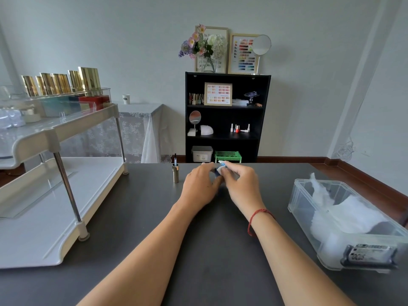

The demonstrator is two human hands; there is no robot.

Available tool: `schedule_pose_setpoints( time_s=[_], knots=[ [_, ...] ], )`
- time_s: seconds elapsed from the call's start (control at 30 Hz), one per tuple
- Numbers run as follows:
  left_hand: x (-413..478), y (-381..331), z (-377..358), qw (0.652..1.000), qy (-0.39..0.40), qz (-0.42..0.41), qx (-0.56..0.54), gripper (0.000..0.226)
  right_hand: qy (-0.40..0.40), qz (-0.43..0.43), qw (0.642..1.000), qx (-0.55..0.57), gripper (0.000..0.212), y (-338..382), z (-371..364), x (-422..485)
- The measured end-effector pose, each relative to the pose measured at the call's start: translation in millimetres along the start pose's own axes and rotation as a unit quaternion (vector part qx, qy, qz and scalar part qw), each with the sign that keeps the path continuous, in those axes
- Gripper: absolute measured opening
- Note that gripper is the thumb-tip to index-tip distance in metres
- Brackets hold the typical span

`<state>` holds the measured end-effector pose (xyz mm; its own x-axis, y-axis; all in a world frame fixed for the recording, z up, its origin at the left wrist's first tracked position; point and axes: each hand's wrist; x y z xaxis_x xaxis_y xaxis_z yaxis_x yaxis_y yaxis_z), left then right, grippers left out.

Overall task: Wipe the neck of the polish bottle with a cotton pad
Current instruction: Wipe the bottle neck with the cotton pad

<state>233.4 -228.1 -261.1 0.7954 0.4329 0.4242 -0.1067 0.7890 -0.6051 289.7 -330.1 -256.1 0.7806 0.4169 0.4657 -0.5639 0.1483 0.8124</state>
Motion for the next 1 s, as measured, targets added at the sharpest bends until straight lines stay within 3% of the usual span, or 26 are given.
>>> schedule_pose_setpoints(
  time_s=[0.33,0.53,0.83,1.0],
  knots=[
    [1.5,0.4,-1.8,0.998,0.019,0.041,0.038,0.028,-0.016,-0.069,0.991,-0.110,0.041,-6.8,0.5,-0.4],
    [2.3,2.2,-3.2,0.998,0.015,0.044,0.038,0.030,-0.044,-0.010,0.997,-0.068,0.025,-0.7,-3.6,-3.1],
    [2.6,3.5,2.9,0.999,0.038,0.013,0.037,0.034,0.008,-0.069,0.998,-0.012,0.031,-6.2,1.0,4.7],
    [4.1,9.9,10.0,0.999,0.042,0.014,0.009,0.027,0.033,-0.057,0.997,-0.041,0.029,-8.0,3.4,5.2]
  ],
)
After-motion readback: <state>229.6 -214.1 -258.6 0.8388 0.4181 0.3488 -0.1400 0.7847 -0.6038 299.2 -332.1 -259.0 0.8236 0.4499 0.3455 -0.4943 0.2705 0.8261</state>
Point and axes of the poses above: each hand's wrist, its own x-axis towards the middle knuckle, its own z-axis out of the back of the hand, y = z × x, and after that the axes turned 1 degree about y, right-handed
